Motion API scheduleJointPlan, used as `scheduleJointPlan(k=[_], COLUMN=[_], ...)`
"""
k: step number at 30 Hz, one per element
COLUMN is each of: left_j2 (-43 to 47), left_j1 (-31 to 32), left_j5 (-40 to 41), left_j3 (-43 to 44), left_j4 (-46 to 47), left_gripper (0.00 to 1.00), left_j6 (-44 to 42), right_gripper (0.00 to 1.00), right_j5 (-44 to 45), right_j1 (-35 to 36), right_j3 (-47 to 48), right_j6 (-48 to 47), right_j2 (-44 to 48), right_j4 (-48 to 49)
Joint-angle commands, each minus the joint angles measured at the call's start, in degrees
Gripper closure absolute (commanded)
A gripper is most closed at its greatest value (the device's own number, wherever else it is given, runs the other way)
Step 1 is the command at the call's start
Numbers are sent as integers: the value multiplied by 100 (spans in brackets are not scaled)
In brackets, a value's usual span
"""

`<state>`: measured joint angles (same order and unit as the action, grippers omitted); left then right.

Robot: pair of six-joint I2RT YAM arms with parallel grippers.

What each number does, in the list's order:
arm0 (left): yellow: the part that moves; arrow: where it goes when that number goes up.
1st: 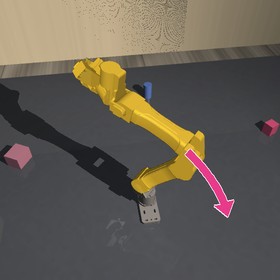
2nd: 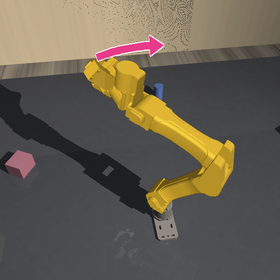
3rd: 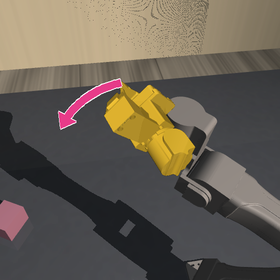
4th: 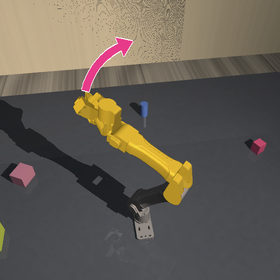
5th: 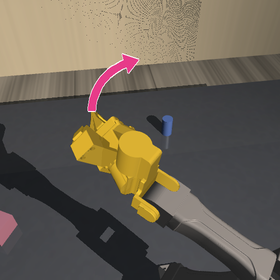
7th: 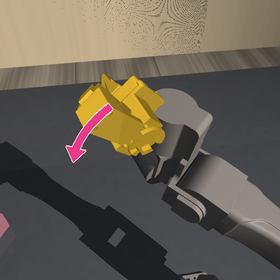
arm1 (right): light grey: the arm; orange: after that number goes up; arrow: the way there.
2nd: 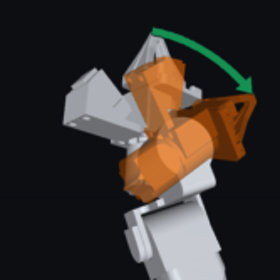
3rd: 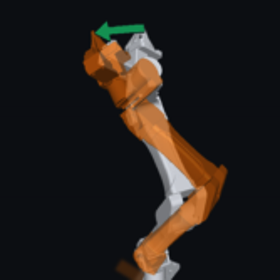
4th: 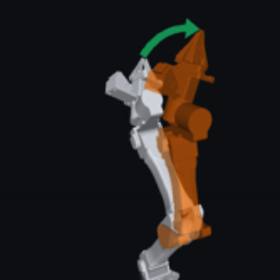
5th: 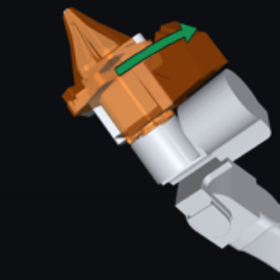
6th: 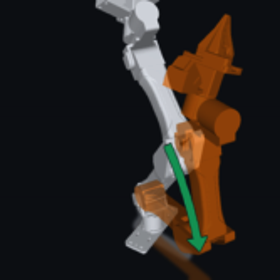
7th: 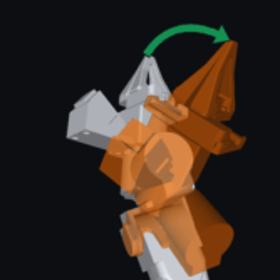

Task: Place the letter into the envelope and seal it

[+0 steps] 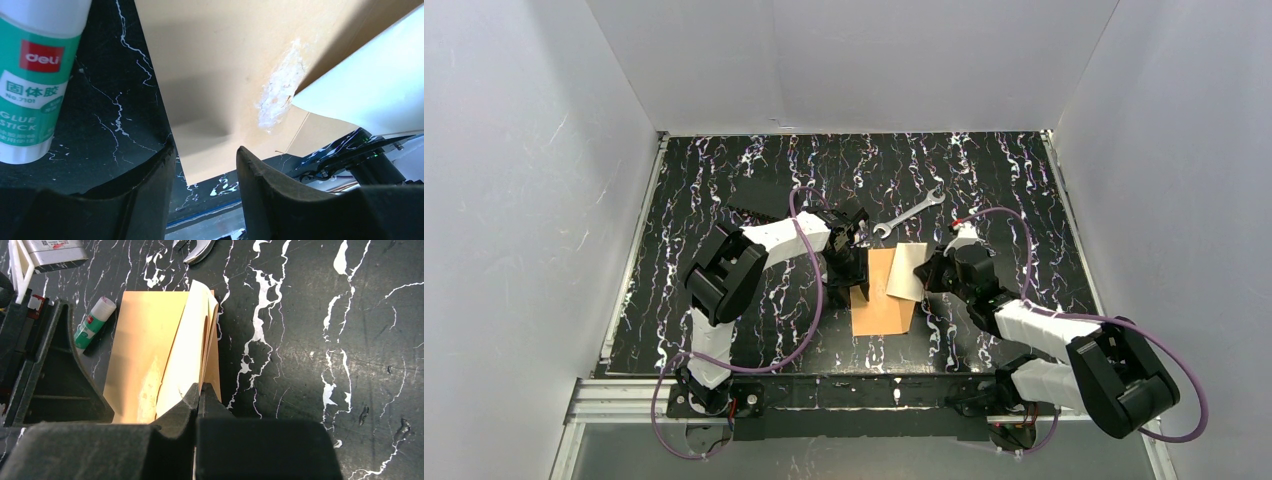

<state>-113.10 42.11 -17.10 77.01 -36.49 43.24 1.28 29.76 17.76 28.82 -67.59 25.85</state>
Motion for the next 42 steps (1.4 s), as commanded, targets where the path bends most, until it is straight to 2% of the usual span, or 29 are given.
scheduleJointPlan(k=[1,4,12,20,27,31,36,42], left_j2=[-182,-210,-296,-293,-328,-373,-410,-451], left_j1=[23,22,24,26,24,23,21,21], left_j5=[111,119,128,242,263,222,218,183], left_j3=[9,19,45,-11,31,45,96,130], left_j4=[-113,-96,-17,-78,-47,23,75,133], left_gripper=[53,55,59,58,59,61,62,62], left_j6=[39,60,209,245,339,378,296,219], right_gripper=[99,99,99,99,99,99,99,99], right_j5=[-11,-91,-1086,-549,-517,-885,-1583,-1798], right_j1=[30,30,30,30,30,30,30,30], right_j3=[-18,33,-136,-33,175,31,217,508], right_j6=[183,286,577,549,1202,1385,1006,709], right_j2=[94,183,-38,229,30,-55,-507,-961], right_j4=[201,-16,171,-751,-1654,-1243,-869,-881])
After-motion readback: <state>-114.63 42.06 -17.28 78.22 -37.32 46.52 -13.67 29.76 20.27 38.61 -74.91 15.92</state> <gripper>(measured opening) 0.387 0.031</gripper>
